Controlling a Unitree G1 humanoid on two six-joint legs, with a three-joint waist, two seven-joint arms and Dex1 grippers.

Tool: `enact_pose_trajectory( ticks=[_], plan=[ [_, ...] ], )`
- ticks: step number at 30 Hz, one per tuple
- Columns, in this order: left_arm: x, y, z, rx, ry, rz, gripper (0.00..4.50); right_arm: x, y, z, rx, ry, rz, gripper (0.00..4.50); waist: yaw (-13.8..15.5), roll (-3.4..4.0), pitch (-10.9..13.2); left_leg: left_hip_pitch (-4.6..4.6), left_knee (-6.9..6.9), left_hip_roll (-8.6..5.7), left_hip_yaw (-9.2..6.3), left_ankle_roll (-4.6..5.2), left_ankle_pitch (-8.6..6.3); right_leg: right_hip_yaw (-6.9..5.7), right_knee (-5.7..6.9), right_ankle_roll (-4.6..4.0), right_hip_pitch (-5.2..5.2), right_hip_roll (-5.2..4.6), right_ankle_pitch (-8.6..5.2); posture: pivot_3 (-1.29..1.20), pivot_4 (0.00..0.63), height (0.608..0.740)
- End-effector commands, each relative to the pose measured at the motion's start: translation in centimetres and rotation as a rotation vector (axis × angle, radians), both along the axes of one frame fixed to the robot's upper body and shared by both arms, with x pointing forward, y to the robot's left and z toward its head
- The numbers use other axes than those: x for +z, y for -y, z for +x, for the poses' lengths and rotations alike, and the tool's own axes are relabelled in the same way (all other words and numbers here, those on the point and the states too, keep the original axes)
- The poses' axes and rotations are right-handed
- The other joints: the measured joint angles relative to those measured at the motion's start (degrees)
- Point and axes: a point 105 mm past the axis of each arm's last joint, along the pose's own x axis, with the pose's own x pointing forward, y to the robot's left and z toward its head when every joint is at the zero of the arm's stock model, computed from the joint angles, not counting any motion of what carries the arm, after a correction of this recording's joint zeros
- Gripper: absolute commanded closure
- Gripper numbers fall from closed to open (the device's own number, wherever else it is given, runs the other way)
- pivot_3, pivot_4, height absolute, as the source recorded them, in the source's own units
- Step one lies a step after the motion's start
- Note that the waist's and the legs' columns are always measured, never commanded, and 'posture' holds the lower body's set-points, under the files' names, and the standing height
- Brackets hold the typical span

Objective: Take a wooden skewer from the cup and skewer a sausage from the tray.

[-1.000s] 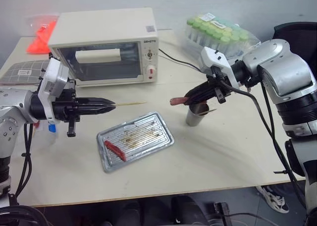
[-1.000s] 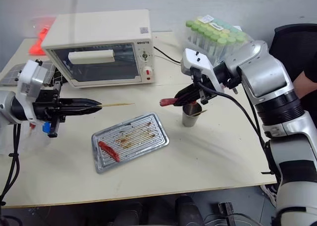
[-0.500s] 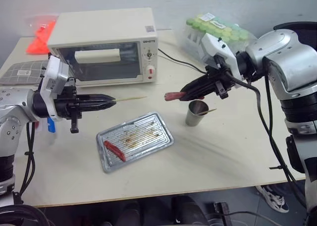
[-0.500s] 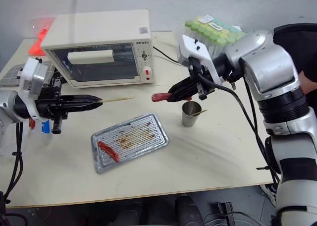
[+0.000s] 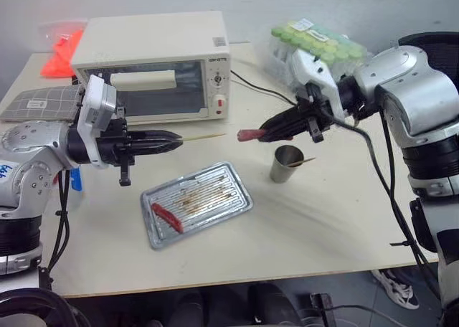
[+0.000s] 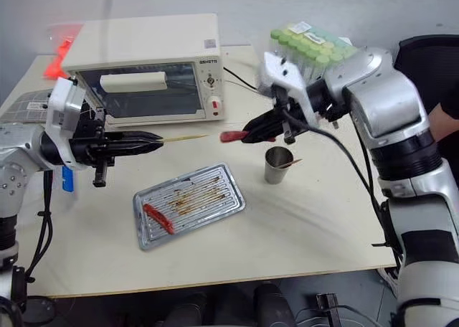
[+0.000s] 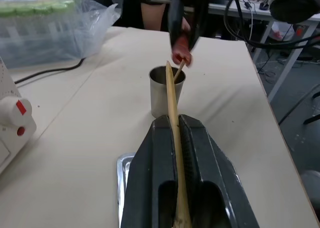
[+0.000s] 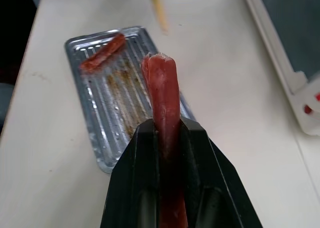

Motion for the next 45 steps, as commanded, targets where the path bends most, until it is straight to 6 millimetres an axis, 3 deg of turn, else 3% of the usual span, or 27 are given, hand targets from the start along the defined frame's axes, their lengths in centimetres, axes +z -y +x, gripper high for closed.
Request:
enact_pose_trajectory(
  ticks=[1,8,20,33,45],
  plan=[
    [0.8,-0.1,0.2,-0.001,0.038,0.004,4.5,1.8,-0.1,-1.2,0.012,0.046,0.035,4.18,-0.05,-0.01,-0.01,0.02,-0.04,-0.01,-0.02,0.0,0.0,-0.01,0.0,0.0,0.0,0.0,0.0,0.0,0.15,0.74],
    [0.9,0.0,0.2,-0.01,0.041,0.007,4.5,2.1,-0.4,-1.8,0.008,0.038,0.046,4.18,0.05,-0.01,-0.01,0.04,-0.05,-0.06,-0.06,0.0,0.0,0.02,0.0,0.0,-0.01,-0.03,0.0,0.0,0.15,0.74],
    [1.3,0.7,-1.7,-0.076,0.027,0.024,4.5,2.1,0.0,-1.7,-0.021,0.042,0.034,4.18,0.09,-0.01,0.0,0.04,-0.05,-0.1,-0.08,0.01,0.0,0.02,0.0,0.0,0.0,-0.07,0.0,0.0,0.15,0.74],
    [1.0,-1.5,-2.3,-0.017,0.003,0.059,4.5,2.1,1.2,-1.0,-0.064,0.047,0.026,4.18,0.12,-0.01,0.0,0.04,-0.09,-0.1,-0.1,0.01,0.0,0.03,-0.02,0.0,-0.02,-0.07,0.0,0.0,0.15,0.74],
    [0.8,0.2,-2.1,-0.074,0.018,0.049,4.5,2.0,1.3,-0.3,-0.055,0.043,0.032,4.18,0.45,-0.01,0.0,0.04,-0.07,-0.15,-0.1,0.04,-0.02,0.04,-0.03,0.0,0.0,-0.11,0.0,0.0,0.15,0.74]
  ],
)
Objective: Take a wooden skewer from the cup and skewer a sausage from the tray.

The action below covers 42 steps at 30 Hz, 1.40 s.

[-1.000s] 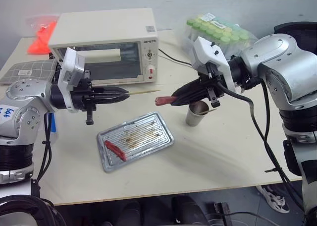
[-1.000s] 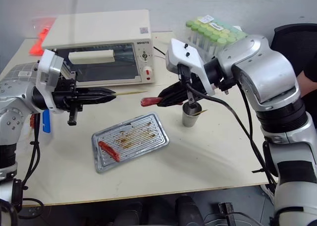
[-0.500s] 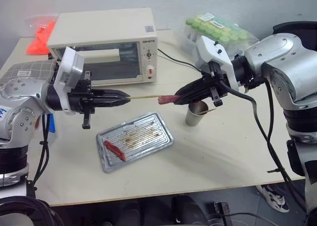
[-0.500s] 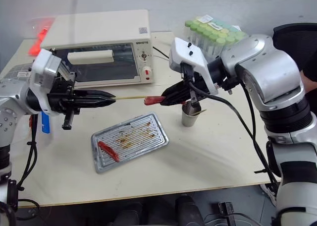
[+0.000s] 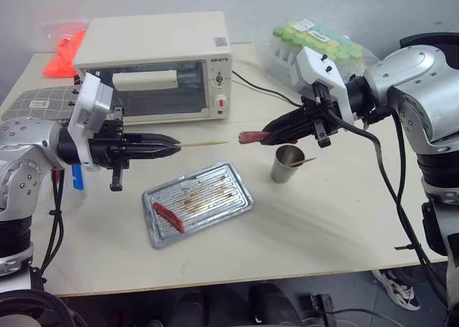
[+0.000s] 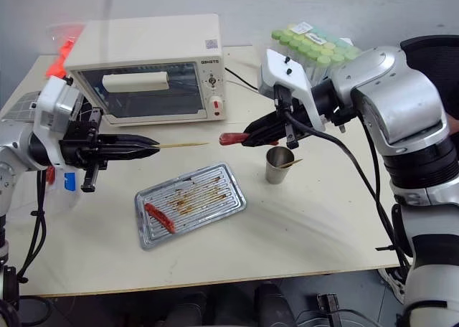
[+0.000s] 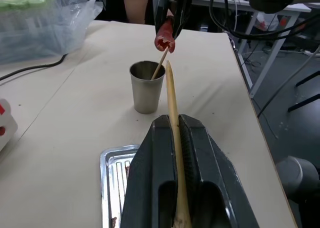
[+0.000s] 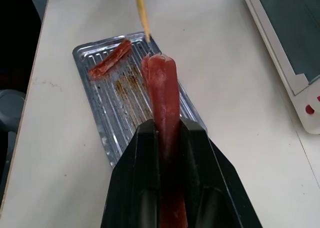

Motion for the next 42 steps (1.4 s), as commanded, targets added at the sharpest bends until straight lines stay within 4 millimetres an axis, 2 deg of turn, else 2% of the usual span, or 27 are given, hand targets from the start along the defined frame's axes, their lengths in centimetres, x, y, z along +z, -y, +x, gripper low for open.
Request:
enact_pose_trajectory(
  ticks=[1,21,27,35,42],
  plan=[
    [1.0,0.7,-0.4,-0.035,0.055,-0.003,4.5,1.1,-0.3,-0.5,0.032,0.049,0.011,4.18,-0.01,0.0,0.0,0.0,0.0,0.0,0.0,0.0,0.0,0.0,0.0,0.0,0.0,0.0,0.0,0.0,0.15,0.74],
    [1.3,1.5,0.4,-0.045,0.076,-0.017,4.5,1.2,-0.7,-1.4,0.063,0.028,0.028,4.18,-0.15,0.0,0.0,0.0,0.02,0.0,0.0,0.0,0.0,-0.01,0.01,0.0,0.0,0.0,0.0,0.0,0.15,0.74],
    [1.2,0.9,0.8,-0.026,0.07,-0.016,4.5,1.5,-0.9,-1.5,0.06,0.029,0.033,4.18,-0.15,0.0,0.0,0.0,0.02,0.0,0.0,0.0,0.0,-0.01,0.01,0.0,0.0,0.01,0.0,0.0,0.15,0.74],
    [1.5,2.8,1.0,-0.09,0.075,-0.044,4.5,1.7,-1.3,-1.7,0.071,0.02,0.044,4.18,-0.05,0.0,0.0,0.0,0.03,-0.02,0.0,0.0,0.0,-0.01,0.02,0.0,0.0,-0.01,0.0,0.0,0.15,0.74],
    [1.5,3.6,1.3,-0.113,0.074,-0.052,4.5,2.1,-1.6,-1.7,0.07,0.026,0.054,4.18,-0.13,0.0,0.0,0.0,0.05,-0.02,0.0,0.0,0.0,-0.02,0.04,0.0,0.0,0.0,0.0,0.0,0.15,0.74]
  ],
)
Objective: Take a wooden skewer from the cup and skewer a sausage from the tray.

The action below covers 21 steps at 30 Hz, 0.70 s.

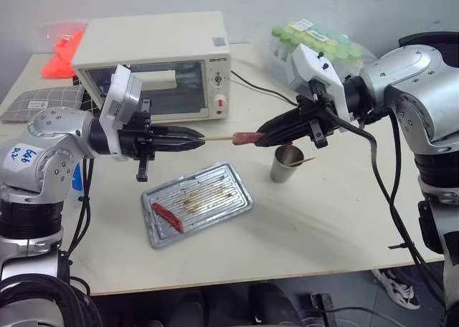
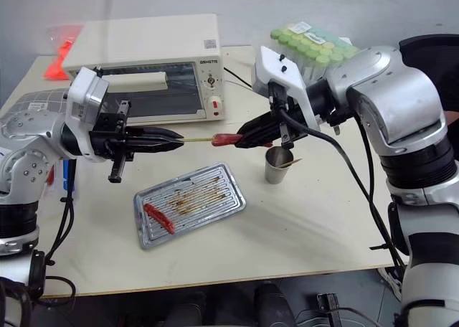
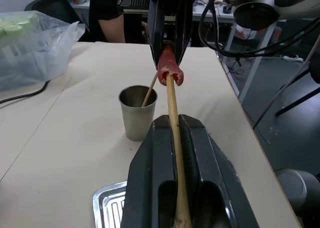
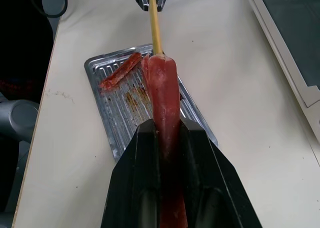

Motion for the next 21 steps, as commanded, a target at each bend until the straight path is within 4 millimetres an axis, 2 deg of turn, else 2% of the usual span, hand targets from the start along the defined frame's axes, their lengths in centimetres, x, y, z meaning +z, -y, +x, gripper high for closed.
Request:
enact_pose_trajectory(
  ticks=[1,9,12,21],
  plan=[
    [0.7,0.5,0.0,-0.014,0.04,-0.01,4.5,1.7,-0.6,-0.9,0.043,0.056,0.029,4.18,-0.01,0.0,0.0,0.0,0.0,0.0,0.0,0.0,0.0,0.0,0.0,0.0,0.0,0.0,0.0,0.0,0.15,0.74],
    [0.3,2.5,0.3,-0.069,0.038,-0.022,4.5,1.7,-0.8,-2.0,0.089,0.035,0.042,4.18,-0.01,0.0,0.0,0.0,0.02,-0.01,0.0,0.0,0.0,0.0,0.0,0.0,0.0,0.0,0.0,0.0,0.15,0.74],
    [0.3,3.0,0.3,-0.085,0.039,-0.025,4.5,1.1,-0.8,-2.7,0.108,0.02,0.036,4.18,0.09,0.0,0.0,0.0,0.07,-0.02,0.0,0.0,0.0,0.0,0.01,0.0,0.0,-0.01,0.0,0.0,0.15,0.74],
    [-0.4,1.1,0.1,-0.036,0.027,0.006,4.5,0.7,-0.8,-3.0,0.115,0.013,0.025,4.18,-0.24,-0.01,0.0,0.03,0.03,-0.02,-0.02,0.0,0.0,0.02,0.02,0.0,-0.02,0.02,0.0,0.0,0.15,0.74]
  ],
)
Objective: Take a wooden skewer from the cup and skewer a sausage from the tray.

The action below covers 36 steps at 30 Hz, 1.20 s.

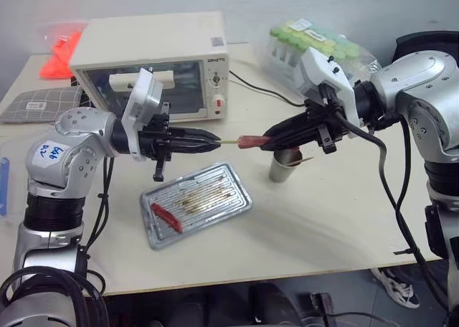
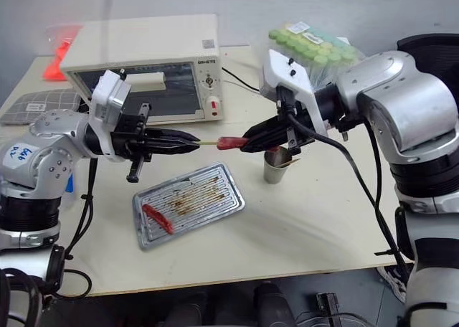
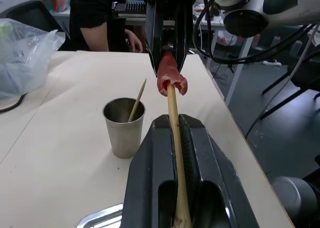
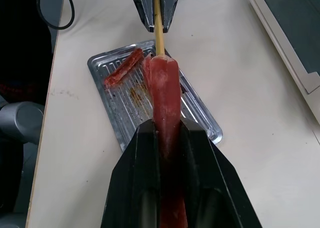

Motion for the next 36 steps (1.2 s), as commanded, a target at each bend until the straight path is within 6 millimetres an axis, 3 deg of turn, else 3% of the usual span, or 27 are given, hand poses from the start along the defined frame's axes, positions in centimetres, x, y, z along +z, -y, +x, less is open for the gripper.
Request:
enact_pose_trajectory(
  ticks=[1,7,15,17,20,22,25,31,36],
  plan=[
    [0.2,-0.9,-0.4,0.038,0.035,0.016,4.5,1.0,-1.2,-1.9,0.12,0.035,0.012,3.58,-0.09,0.0,0.0,0.0,0.01,0.0,0.0,0.0,0.0,0.0,0.0,0.0,-0.01,0.0,0.0,0.0,0.15,0.74],
    [-0.1,-3.2,-1.3,0.126,0.033,0.03,4.5,1.7,-1.1,-1.0,0.079,0.086,0.016,2.19,-0.09,0.0,0.0,0.0,-0.02,-0.01,-0.09,0.0,0.0,0.0,-0.01,0.0,-0.01,-0.01,0.0,0.0,0.15,0.74],
    [1.4,-5.8,-2.7,0.308,0.086,-0.029,4.5,4.0,-0.2,0.6,0.019,0.109,0.068,2.19,0.24,0.0,0.0,-0.01,-0.07,-0.06,-0.15,0.01,0.0,0.02,-0.05,0.0,-0.02,-0.06,0.0,0.0,0.15,0.74],
    [2.1,-7.0,-3.0,0.44,0.122,-0.092,4.5,4.5,-0.1,0.6,-0.003,0.088,0.131,2.19,0.24,0.0,0.0,-0.02,-0.08,-0.1,-0.18,0.02,-0.01,0.03,-0.06,0.0,-0.02,-0.09,0.0,0.0,0.15,0.74],
    [2.6,-9.1,-3.5,0.661,0.17,-0.184,4.5,5.5,0.1,0.7,-0.042,0.031,0.248,1.7,0.26,0.0,0.0,-0.02,-0.09,-0.1,-0.2,0.02,-0.01,0.02,-0.04,0.0,-0.02,-0.11,0.0,0.0,0.15,0.74],
    [2.1,-11.2,-3.9,0.834,0.187,-0.229,4.5,6.3,-0.1,0.2,-0.024,0.02,0.322,1.15,0.23,-0.01,-0.01,-0.01,-0.1,-0.11,-0.26,0.02,-0.01,0.0,-0.04,0.0,-0.03,-0.11,0.0,0.0,0.15,0.74],
    [1.0,-16.1,-4.4,1.159,0.203,-0.293,4.5,7.5,-0.1,-1.2,0.026,0.009,0.4,0.44,0.1,-0.01,-0.01,0.0,-0.14,-0.13,-0.26,0.02,-0.02,0.02,-0.06,0.0,-0.03,-0.11,0.0,0.0,0.15,0.74],
    [-1.1,-23.3,-6.7,1.59,0.229,-0.389,4.5,8.2,-0.2,-2.0,0.046,0.008,0.447,0.44,0.94,-0.07,-0.04,0.04,-0.13,-0.23,-0.34,0.04,-0.03,-0.01,-0.11,0.0,0.01,-0.16,0.0,0.0,0.15,0.74],
    [-3.5,-25.2,-6.4,1.693,0.182,-0.385,4.5,8.3,-0.3,-2.1,0.045,0.001,0.456,0.44,2.36,-0.12,-0.07,0.04,-0.12,-0.29,-0.34,0.06,-0.04,-0.01,-0.42,0.0,0.04,-0.22,0.0,0.0,0.15,0.74]
  ],
)
